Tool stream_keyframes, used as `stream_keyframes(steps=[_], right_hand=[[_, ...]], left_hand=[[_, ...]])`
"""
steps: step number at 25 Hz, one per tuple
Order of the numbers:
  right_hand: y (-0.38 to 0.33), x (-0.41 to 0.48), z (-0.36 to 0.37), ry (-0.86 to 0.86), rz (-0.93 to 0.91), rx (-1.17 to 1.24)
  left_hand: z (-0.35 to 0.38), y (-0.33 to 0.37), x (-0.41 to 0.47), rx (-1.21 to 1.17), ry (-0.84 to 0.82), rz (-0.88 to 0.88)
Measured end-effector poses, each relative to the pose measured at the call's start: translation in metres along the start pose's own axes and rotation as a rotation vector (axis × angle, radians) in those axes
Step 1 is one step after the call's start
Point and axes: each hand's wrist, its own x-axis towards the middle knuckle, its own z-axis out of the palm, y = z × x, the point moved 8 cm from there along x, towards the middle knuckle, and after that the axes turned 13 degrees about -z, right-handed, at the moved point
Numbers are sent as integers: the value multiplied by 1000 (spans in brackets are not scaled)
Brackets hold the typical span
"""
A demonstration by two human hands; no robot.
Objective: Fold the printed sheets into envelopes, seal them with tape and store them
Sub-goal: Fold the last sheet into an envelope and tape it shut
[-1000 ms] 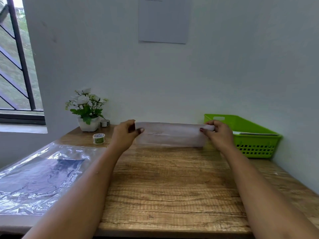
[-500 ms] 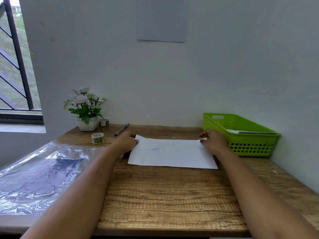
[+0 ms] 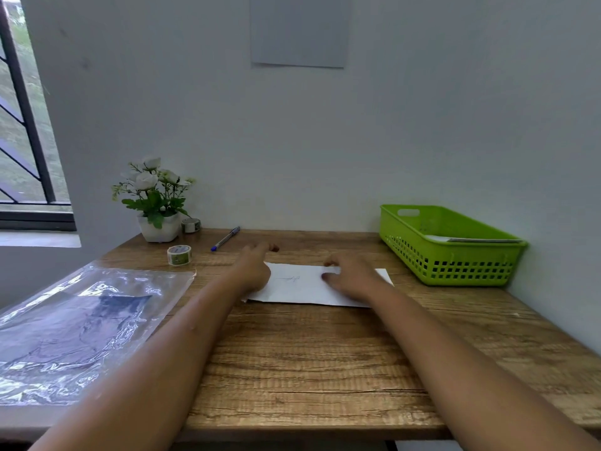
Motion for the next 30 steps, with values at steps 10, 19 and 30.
stream_keyframes(steps=[10,19,30], right_hand=[[-39,-15,42,-236,-165,-185],[25,-39,16,-245,99,-255],[-26,-49,1,-92,136,-313]], left_hand=[[51,15,-6,389,-154,202],[37,-17,-3,514,-191,-40],[-7,-38,-6,414,-186,23]])
